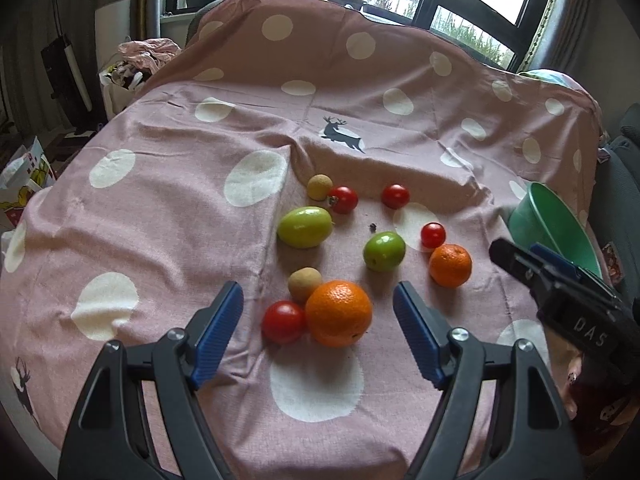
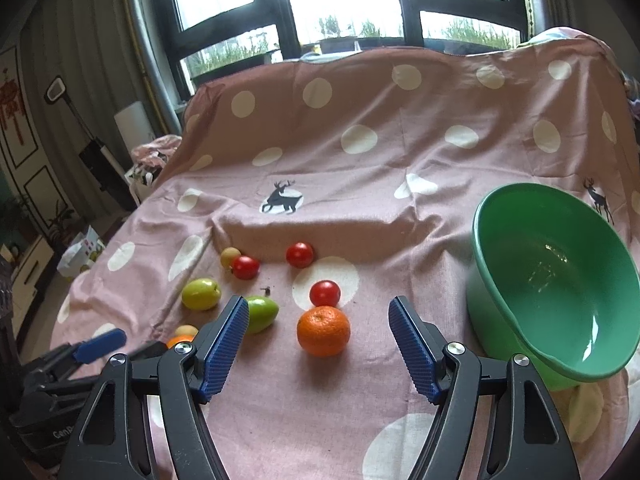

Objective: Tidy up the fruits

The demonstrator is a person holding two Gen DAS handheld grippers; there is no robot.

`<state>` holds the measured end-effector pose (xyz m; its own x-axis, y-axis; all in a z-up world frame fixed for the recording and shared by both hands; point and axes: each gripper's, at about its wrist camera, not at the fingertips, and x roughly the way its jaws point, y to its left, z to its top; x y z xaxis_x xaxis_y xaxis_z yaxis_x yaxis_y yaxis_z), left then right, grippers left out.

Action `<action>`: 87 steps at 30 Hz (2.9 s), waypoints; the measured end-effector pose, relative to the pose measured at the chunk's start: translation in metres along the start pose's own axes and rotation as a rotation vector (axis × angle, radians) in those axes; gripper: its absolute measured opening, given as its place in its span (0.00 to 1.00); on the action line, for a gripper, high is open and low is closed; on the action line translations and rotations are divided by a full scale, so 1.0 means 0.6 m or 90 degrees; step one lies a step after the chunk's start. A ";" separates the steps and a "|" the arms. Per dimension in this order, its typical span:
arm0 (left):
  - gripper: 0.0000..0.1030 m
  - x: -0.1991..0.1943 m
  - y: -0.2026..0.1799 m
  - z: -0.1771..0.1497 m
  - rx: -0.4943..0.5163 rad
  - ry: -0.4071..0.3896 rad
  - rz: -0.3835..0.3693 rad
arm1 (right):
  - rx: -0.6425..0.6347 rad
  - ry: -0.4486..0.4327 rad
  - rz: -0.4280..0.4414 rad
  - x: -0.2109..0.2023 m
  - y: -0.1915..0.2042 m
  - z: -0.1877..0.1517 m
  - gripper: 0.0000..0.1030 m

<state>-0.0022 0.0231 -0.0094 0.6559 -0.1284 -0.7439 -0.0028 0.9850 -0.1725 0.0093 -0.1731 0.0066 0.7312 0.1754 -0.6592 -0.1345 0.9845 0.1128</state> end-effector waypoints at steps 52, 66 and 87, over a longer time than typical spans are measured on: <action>0.76 0.013 0.038 0.000 -0.025 0.036 0.045 | -0.077 0.167 -0.084 0.125 0.032 -0.063 0.88; 0.75 -0.003 0.044 0.001 -0.030 0.026 0.015 | -0.078 0.167 -0.084 0.125 0.032 -0.063 0.88; 0.71 -0.006 0.027 0.000 -0.019 0.033 -0.090 | 0.048 0.147 0.149 0.034 0.008 0.025 0.70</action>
<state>-0.0043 0.0395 -0.0096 0.6111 -0.2727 -0.7431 0.0643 0.9528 -0.2967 0.0339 -0.1644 0.0048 0.5150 0.3990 -0.7586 -0.2242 0.9169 0.3301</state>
